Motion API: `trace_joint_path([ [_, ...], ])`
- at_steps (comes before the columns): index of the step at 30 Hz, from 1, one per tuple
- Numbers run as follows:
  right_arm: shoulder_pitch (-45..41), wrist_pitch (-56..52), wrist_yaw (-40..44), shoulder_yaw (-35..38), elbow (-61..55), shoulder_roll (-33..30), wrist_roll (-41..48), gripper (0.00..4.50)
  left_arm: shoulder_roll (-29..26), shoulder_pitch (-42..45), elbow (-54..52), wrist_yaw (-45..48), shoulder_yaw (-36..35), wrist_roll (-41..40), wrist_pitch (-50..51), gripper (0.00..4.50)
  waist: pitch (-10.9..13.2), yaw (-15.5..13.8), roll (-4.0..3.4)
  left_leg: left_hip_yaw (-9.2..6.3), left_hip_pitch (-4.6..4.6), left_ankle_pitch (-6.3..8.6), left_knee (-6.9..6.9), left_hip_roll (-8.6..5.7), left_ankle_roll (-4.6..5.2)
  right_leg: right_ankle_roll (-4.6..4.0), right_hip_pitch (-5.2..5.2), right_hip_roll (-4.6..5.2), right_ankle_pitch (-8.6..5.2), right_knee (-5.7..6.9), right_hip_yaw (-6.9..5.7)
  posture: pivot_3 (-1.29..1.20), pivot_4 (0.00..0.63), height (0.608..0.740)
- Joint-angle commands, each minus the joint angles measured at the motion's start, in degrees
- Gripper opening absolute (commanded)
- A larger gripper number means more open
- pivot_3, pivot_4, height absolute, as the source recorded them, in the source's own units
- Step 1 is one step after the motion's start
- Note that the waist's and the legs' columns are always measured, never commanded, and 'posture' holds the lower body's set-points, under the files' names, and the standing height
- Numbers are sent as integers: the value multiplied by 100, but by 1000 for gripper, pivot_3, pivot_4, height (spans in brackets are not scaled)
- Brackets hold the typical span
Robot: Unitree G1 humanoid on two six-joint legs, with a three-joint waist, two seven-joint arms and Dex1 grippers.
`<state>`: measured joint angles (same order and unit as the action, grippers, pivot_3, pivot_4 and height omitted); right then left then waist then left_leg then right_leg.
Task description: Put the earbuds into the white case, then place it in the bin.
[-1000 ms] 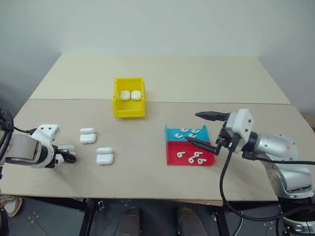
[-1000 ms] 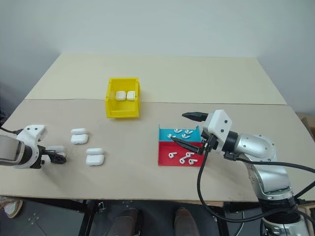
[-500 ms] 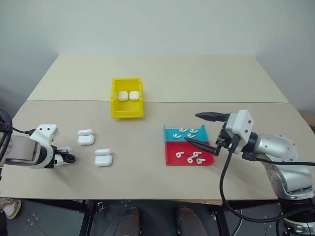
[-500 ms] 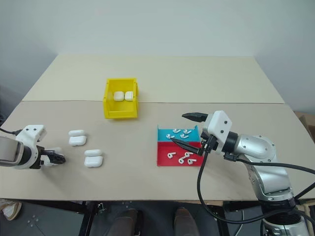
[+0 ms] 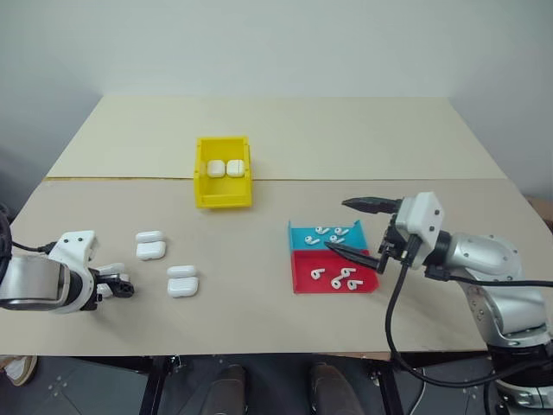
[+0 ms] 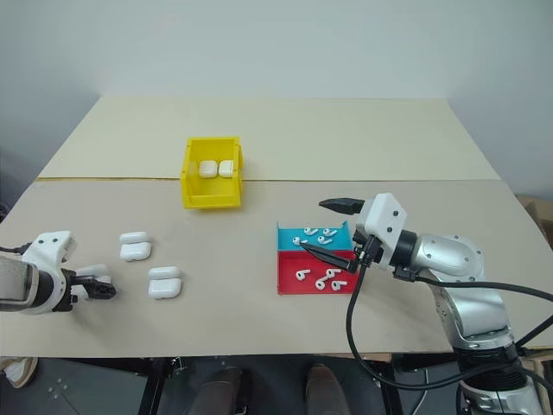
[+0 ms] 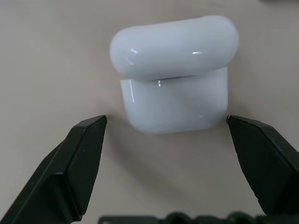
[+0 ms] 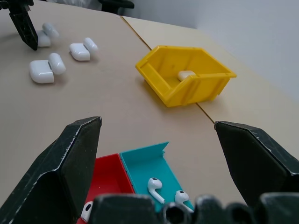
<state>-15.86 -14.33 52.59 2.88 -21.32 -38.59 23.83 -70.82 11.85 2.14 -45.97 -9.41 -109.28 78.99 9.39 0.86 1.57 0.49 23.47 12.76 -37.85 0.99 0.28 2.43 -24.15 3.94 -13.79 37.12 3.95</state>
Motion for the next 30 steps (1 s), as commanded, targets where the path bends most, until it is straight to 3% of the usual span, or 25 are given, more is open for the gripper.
trace_joint_path([
  [1, -97, 163, 47, 45, -88, 34, 68, 4491, -199, -118, -317, -280, 5, -372, -435, 4471, 0, -4, 0, 1, 0, 0, 0, -4, 0, 0, 1, 1, 0, 0, -2, 0, 150, 740],
  [21, -1, 105, 12, 38, -286, 124, 113, 4491, 817, -214, -753, -1404, -315, -372, -1112, 4471, 0, -50, 0, 12, -14, -1, 0, -17, 0, 0, 17, -14, -1, -3, -1, 0, 150, 740],
  [30, 5, 49, 53, 58, -372, 63, 140, 4491, 559, -444, -882, -1115, -569, -372, -890, 4471, 0, -20, 0, 13, -10, -2, 0, -14, -2, 0, 12, -19, -1, -6, 0, 0, 150, 740],
])
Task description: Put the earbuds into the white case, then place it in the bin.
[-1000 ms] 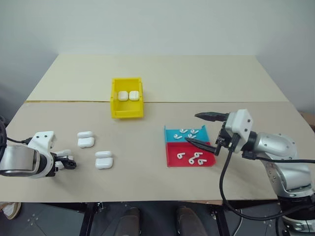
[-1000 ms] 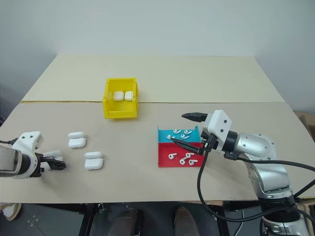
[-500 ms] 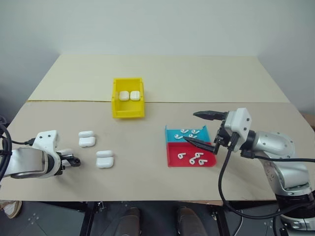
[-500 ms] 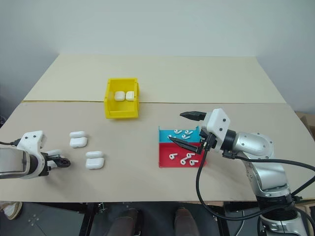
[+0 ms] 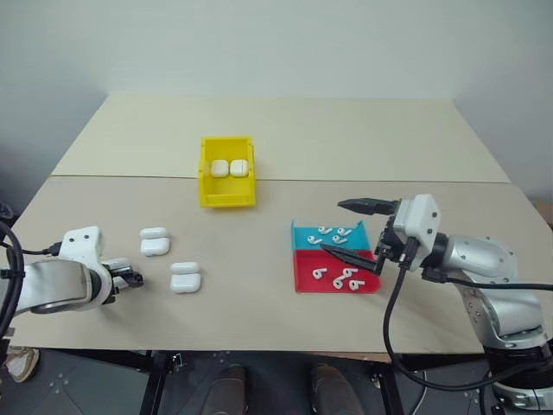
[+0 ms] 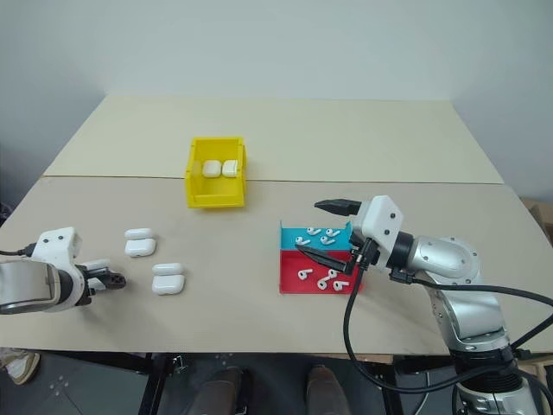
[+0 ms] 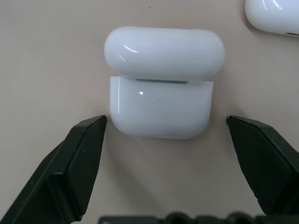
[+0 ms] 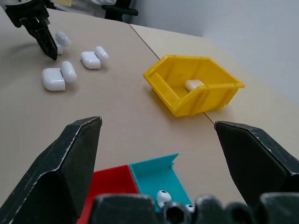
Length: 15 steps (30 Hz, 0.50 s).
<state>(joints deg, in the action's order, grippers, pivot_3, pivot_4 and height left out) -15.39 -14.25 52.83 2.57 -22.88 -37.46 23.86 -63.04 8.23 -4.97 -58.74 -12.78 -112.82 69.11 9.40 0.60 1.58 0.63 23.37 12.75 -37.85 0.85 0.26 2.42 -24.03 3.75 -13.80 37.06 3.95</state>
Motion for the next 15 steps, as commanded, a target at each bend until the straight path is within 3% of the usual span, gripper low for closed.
trace_joint_path([
  [1, -45, 40, 34, 92, -214, -55, 135, 4491, -281, -117, -189, 228, -258, -18, 112, 4471, 0, 7, 0, 0, 2, 0, 0, 1, 0, 0, -1, -1, 0, 0, 0, 0, 150, 740],
  [15, -84, 29, 27, 80, -247, -33, 126, 4491, -371, 348, 66, 296, 8, -18, 100, 4471, 1, 9, 1, 4, 5, 0, 0, 3, 0, -1, -3, -5, 0, -2, 2, 0, 150, 740],
])
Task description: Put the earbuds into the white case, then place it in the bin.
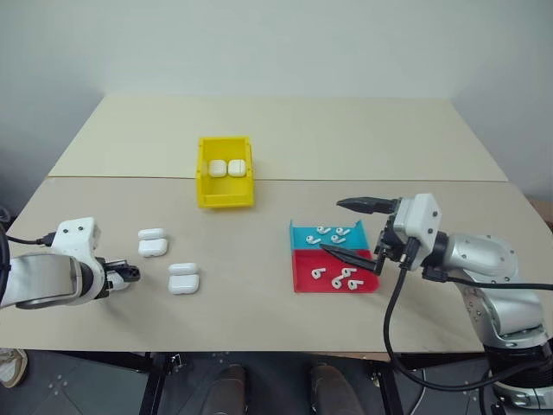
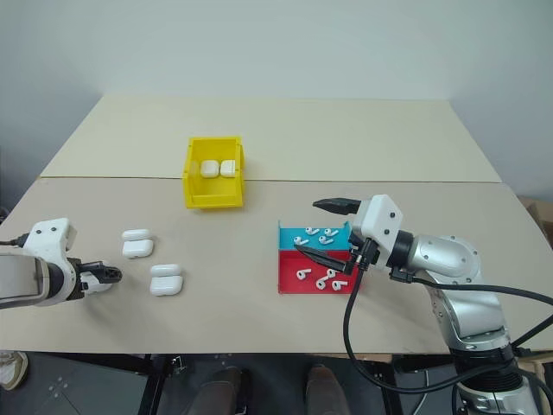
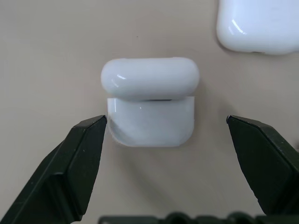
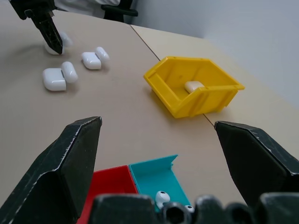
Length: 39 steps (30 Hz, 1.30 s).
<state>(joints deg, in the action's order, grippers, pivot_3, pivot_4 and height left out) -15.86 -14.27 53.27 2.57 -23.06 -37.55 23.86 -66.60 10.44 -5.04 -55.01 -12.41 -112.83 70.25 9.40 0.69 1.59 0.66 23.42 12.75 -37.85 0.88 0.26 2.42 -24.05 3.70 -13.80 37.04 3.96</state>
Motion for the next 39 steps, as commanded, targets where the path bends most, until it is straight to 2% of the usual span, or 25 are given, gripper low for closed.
trace_joint_path([
  [1, -29, 28, -22, 82, -240, -26, 126, 4491, 6, 145, 98, -89, -9, -17, -9, 4471, 0, 4, 0, 0, 0, 0, 0, 0, 0, 0, 0, 0, 0, 0, 0, 0, 150, 740],
  [15, -4, 13, -64, 86, -281, -44, 127, 4491, 275, 122, 574, -270, -40, -17, 93, 4471, 0, 2, 0, -1, -2, 0, 0, 2, 0, 0, 0, -1, 0, 1, 1, 0, 150, 740],
  [32, -7, 15, -72, 110, -282, -54, 136, 4491, 329, 440, 527, -480, 134, -17, 64, 4471, 0, 4, 0, -2, -1, 0, 0, 1, 0, 0, 0, -1, 0, 1, 1, 0, 150, 740],
  [37, -31, 10, -71, 92, -270, -47, 129, 4500, 324, 272, 471, -504, 71, -17, 74, 2911, 0, 4, 0, -3, -1, 0, 0, 1, 0, 0, 0, -1, 0, 1, 2, 0, 150, 740],
  [39, -29, 8, -72, 88, -276, -46, 129, 4500, 336, 173, 446, -556, 14, -17, 44, 2774, 0, 11, 0, -2, -2, 0, 0, 1, 0, 0, 0, -1, 0, 1, 2, 0, 150, 740],
])
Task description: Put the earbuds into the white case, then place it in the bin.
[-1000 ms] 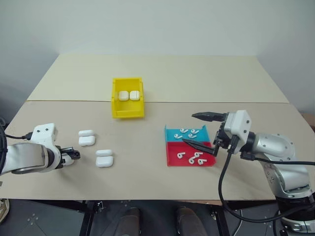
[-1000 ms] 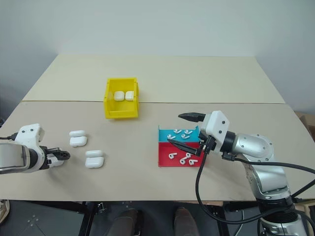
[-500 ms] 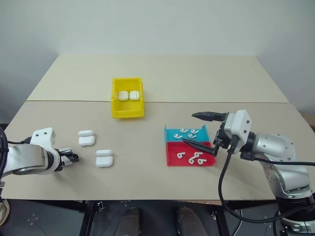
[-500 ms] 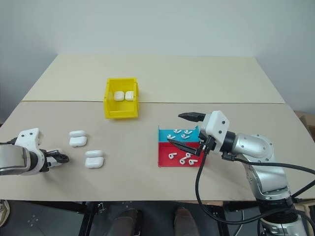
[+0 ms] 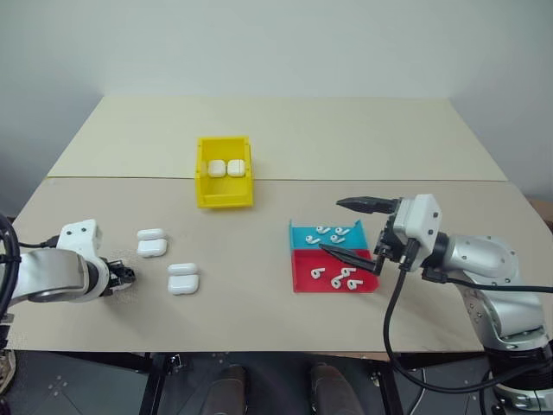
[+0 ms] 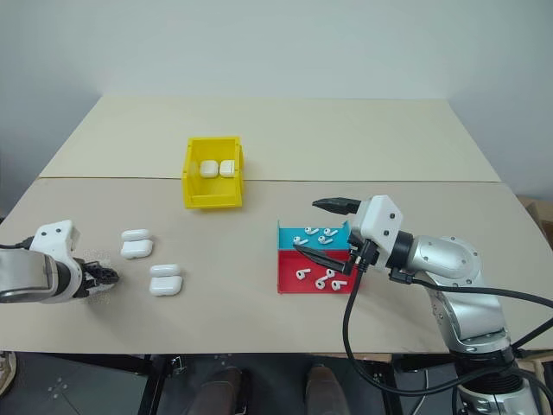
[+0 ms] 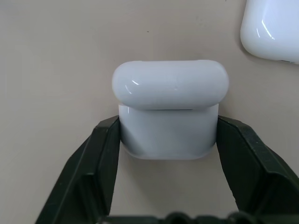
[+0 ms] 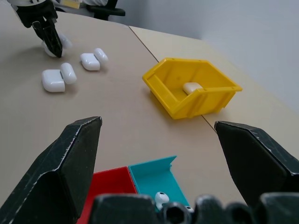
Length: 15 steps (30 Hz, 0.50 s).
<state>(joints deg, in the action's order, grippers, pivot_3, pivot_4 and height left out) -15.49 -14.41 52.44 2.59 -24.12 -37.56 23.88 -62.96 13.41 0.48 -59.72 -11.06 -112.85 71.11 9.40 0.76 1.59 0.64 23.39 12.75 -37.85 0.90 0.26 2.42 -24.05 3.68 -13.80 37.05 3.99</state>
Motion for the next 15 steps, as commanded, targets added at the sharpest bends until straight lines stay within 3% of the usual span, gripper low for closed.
trace_joint_path([
  [1, -62, 28, 10, 84, -171, -41, 122, 4500, -21, -183, -133, -104, -158, -15, -59, 2774, 0, 8, 0, 0, 0, 0, 0, 1, 0, 0, 0, 0, 0, 0, 0, 0, 150, 740],
  [8, -55, 71, 22, 78, -120, -22, 106, 4500, -327, -324, -788, -310, -420, -15, -509, 2774, 2, 6, 4, 1, -2, 0, 1, 3, 0, 0, 0, 0, 0, 1, 1, 0, 150, 740],
  [11, -71, 87, 5, 86, -67, -6, 90, 4500, -302, -322, -1748, 79, -993, 1058, -1131, 2774, 7, -2, 15, -2, 5, 0, 1, 3, -1, -1, -3, 0, 1, -2, -1, 0, 150, 740],
  [15, -89, 118, -51, 93, -22, 28, 52, 4500, -7, -800, -2730, 2084, -1674, 3230, -2132, 2774, 6, -11, 15, 32, 8, -2, 6, -3, -6, -2, -1, 1, 0, -15, -2, 0, 150, 740],
])
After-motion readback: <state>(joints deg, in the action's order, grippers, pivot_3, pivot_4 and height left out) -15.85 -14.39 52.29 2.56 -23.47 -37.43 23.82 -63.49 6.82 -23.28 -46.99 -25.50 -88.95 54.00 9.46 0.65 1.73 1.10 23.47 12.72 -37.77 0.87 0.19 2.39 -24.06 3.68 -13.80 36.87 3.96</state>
